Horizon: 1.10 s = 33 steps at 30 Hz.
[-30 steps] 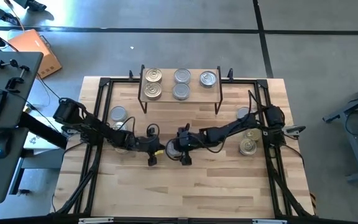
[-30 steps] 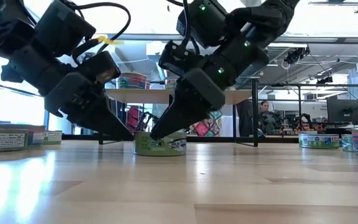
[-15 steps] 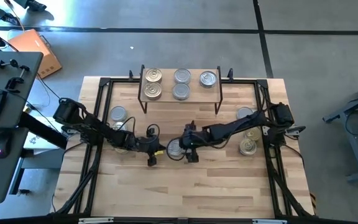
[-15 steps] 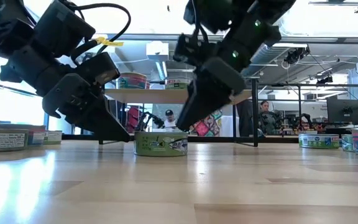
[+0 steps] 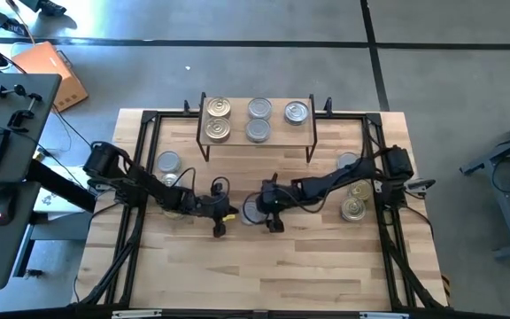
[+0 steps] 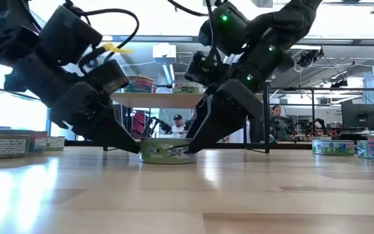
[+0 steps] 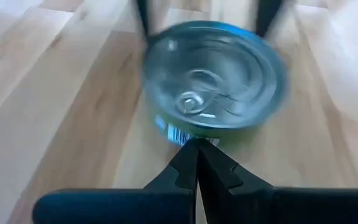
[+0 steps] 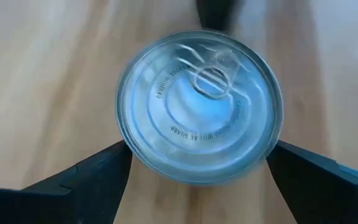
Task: Stack canned seafood by type on shelf
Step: Put the bottom left green tuna can on the shelf aligned with the other green tuna can
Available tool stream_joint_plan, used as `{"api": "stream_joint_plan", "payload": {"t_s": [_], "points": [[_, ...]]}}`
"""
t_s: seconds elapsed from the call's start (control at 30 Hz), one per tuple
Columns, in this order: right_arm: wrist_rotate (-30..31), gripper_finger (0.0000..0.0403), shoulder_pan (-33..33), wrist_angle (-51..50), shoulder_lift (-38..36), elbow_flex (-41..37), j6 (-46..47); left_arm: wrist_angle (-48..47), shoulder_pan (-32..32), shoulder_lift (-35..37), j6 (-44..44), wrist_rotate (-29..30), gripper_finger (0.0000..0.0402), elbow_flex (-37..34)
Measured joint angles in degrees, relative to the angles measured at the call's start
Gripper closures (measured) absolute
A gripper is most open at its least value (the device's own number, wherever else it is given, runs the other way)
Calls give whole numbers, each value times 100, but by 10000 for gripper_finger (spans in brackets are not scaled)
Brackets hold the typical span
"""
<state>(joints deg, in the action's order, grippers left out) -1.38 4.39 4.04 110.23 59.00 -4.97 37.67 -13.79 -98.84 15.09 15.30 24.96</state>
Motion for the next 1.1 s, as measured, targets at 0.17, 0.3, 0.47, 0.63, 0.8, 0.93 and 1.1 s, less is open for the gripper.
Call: {"api": "stream_joint_plan", "payload": {"t_s": [0.17,0.3,0.47,0.63,0.8,0.93,1.1], "points": [[-140,43,62,265,147,-4,307,-53,-3,-127,-21,122,401,107],[-88,43,148,322,191,-4,764,-92,-3,-88,-24,120,401,143],[384,43,393,584,357,-4,1150,-72,-4,-88,-22,135,401,143],[829,43,634,1021,582,-4,1316,-133,-3,-86,-20,158,401,143],[882,47,748,1951,899,39,1206,179,14,-85,-17,197,402,189],[838,54,748,2749,1259,28,1169,411,10,-62,-28,190,402,219],[889,72,748,2943,1364,26,1272,305,12,-61,-77,202,401,208]]}}
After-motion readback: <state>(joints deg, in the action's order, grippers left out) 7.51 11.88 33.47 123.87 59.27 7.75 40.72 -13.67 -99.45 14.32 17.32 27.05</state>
